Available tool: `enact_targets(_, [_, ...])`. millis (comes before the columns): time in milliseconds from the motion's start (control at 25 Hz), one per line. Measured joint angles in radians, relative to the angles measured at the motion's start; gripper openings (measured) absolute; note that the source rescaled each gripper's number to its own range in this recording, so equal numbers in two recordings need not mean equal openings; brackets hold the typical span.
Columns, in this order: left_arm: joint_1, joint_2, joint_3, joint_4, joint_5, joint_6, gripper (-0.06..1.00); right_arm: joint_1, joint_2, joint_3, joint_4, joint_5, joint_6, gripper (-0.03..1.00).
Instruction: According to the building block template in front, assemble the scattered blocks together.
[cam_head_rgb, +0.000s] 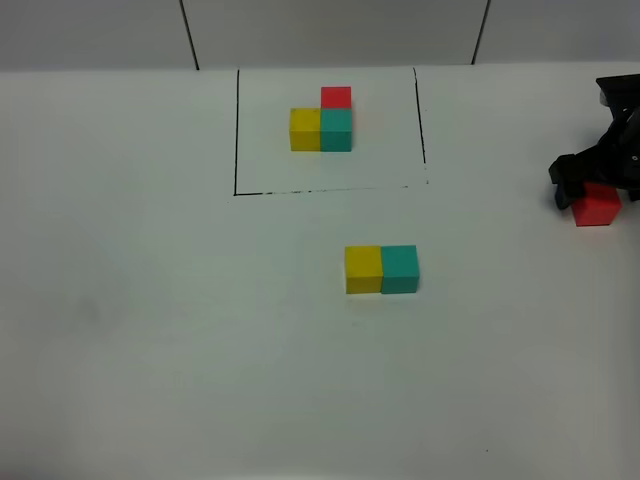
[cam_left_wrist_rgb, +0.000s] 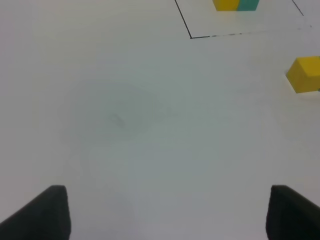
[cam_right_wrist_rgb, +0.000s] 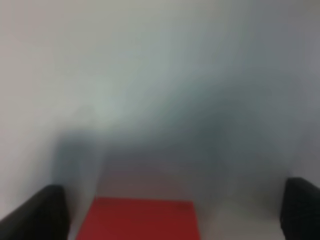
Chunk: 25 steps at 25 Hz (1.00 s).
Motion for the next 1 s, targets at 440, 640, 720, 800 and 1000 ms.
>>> enact_targets(440, [0.000,0.000,0.000,0.000,0.000,0.000,0.86,0.004,-0.004,-0.001,0.030,0.019,0.000,0.02])
enact_targets(640, [0.000,0.000,0.000,0.000,0.000,0.000,0.86,0.082,-0.048,-0.015,0.062,0.020,0.052,0.01])
enact_targets(720, [0.000,0.000,0.000,0.000,0.000,0.000,0.86,0.146,-0.066,-0.042,0.062,0.029,0.119,0.01])
enact_targets(800, [0.000,0.000,0.000,0.000,0.000,0.000,0.86,0.219,-0.074,-0.065,0.042,0.045,0.198,0.01])
enact_targets(1000, [0.000,0.000,0.000,0.000,0.000,0.000,0.86,0.405,-0.074,-0.096,-0.060,0.059,0.410,0.01])
